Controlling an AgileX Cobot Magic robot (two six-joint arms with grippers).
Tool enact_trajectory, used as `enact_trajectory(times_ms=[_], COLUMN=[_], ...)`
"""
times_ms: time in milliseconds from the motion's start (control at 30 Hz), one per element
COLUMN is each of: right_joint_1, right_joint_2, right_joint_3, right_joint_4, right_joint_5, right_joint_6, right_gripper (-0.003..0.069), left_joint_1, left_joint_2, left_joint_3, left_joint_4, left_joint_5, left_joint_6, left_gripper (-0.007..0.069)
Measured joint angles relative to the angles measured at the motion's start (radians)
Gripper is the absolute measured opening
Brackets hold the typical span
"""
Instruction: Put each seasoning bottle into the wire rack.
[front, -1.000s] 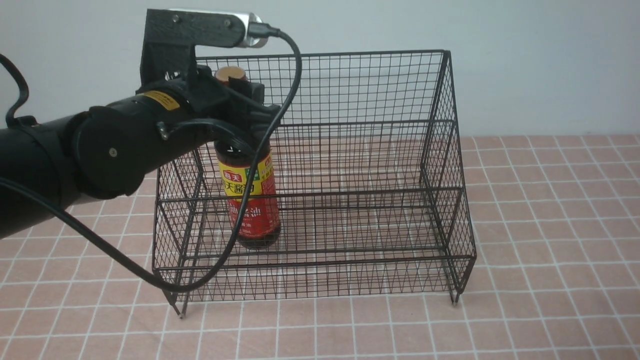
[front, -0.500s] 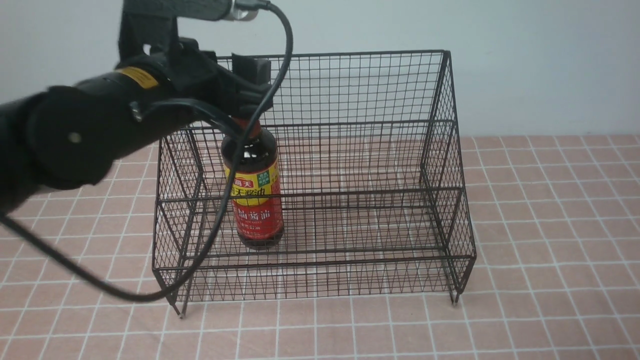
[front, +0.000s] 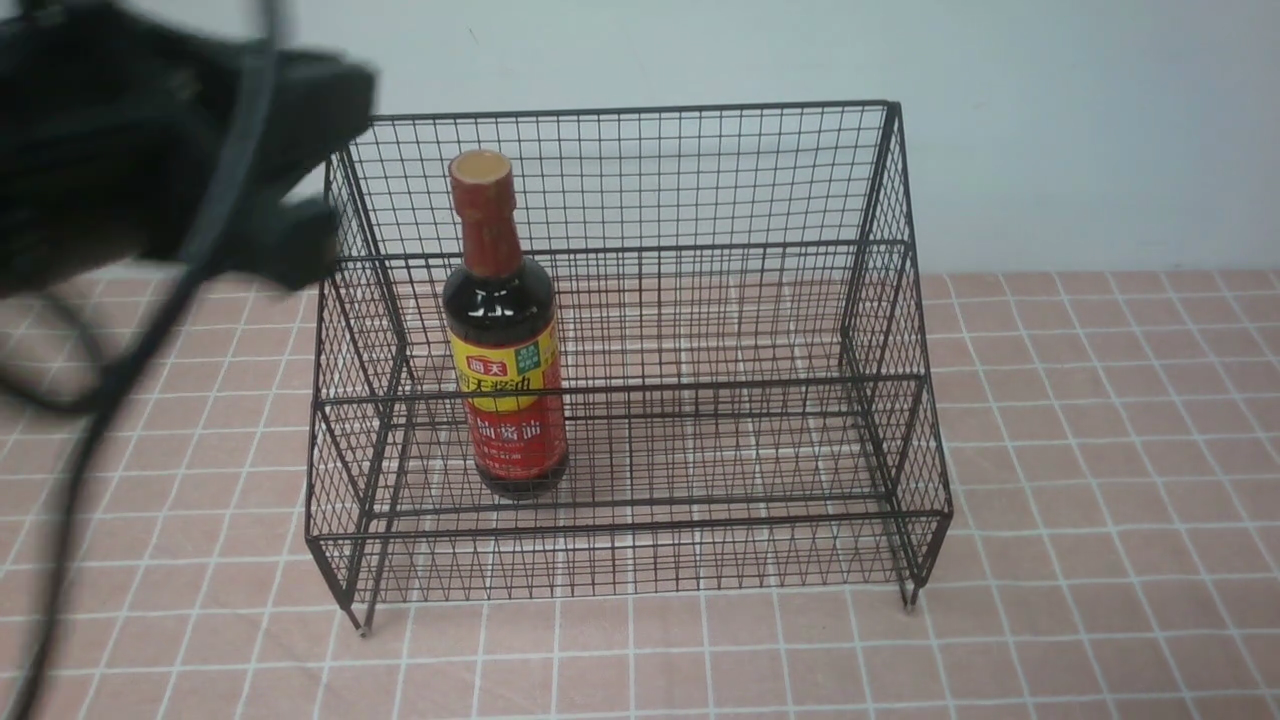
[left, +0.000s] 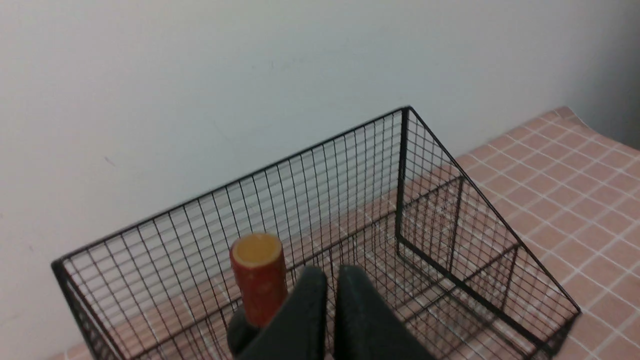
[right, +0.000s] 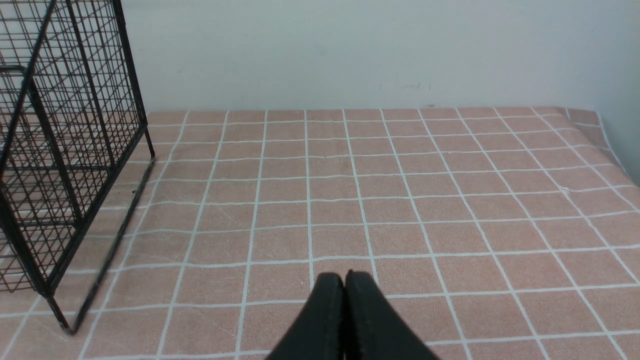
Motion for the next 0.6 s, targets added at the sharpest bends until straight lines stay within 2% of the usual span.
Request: enact_trajectory(times_ms=[133,367,600], right_joint_1=[0.000,0.000,0.000], right_joint_2=[0.000,0.000,0.000], right_joint_3=[0.000,0.000,0.000], right_joint_4=[0.000,0.000,0.000], right_joint_5=[0.000,0.000,0.000], right_joint_6=[0.000,0.000,0.000], right_gripper=[-0.0014,-0.0014,-0.0014], left_joint_1=[0.038,0.052,0.052], left_joint_2=[-0.101,-0.238,-0.306], left_joint_3=[0.000,0.000,-0.001], left_joint_4=[0.026,0.062,0.066], left_joint_5=[0.129,0.193,0.195], left_joint_6=[-0.083,-0.224,-0.243], left_gripper=[-0.0007,-0.0007,-0.0007])
